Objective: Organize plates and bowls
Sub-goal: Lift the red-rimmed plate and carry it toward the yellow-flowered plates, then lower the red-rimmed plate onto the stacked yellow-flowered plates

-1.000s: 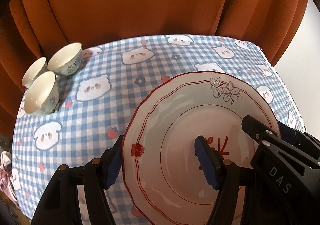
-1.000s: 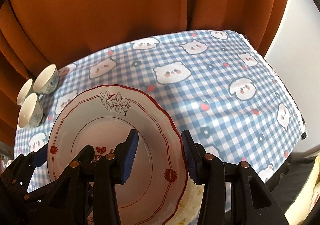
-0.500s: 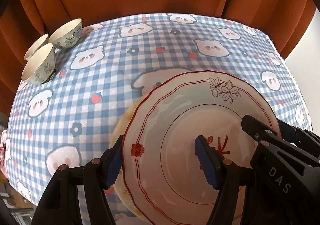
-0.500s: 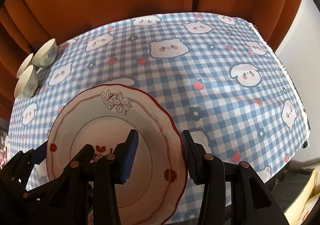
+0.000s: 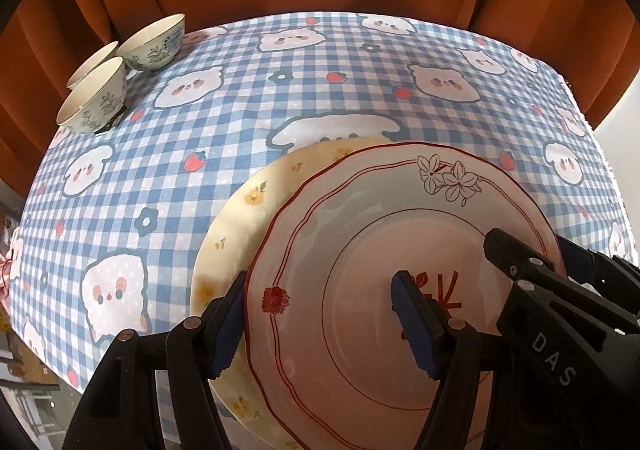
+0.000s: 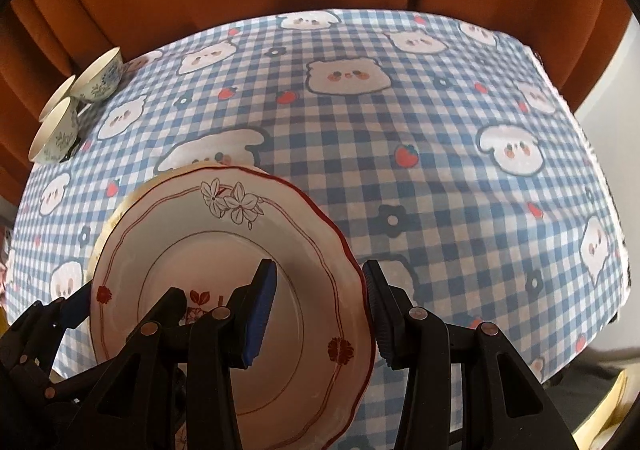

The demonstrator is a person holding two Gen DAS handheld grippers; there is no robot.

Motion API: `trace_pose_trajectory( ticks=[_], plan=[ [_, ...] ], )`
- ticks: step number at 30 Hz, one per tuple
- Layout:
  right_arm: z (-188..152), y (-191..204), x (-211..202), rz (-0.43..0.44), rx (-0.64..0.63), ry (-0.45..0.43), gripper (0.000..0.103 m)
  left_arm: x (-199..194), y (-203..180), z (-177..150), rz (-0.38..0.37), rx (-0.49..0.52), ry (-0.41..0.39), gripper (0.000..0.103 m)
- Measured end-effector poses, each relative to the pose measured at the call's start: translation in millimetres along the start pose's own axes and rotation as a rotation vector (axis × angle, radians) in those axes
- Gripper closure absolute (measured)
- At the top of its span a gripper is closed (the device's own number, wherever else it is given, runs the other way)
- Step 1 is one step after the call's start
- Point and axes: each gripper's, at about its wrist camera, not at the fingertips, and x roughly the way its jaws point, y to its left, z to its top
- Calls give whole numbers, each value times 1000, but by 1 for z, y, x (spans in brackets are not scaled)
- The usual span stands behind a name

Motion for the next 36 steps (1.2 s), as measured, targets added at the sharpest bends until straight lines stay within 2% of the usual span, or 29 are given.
trace_pose_trajectory(
  ticks=[13, 15, 21, 36],
  plan=[
    [-7, -18, -10, 42, 11, -7, 56, 4, 4, -1, -9, -34, 18, 32],
    [-10, -21, -12, 82, 12, 4, 77, 4, 4, -1, -5, -34, 21, 32],
    [-11, -14, -12, 69, -5, 3, 77, -2, 9, -1, -8, -49, 9, 34],
    [-2, 12, 2, 108, -51, 23, 76, -2, 29, 6, 75, -98, -19, 34]
  ],
)
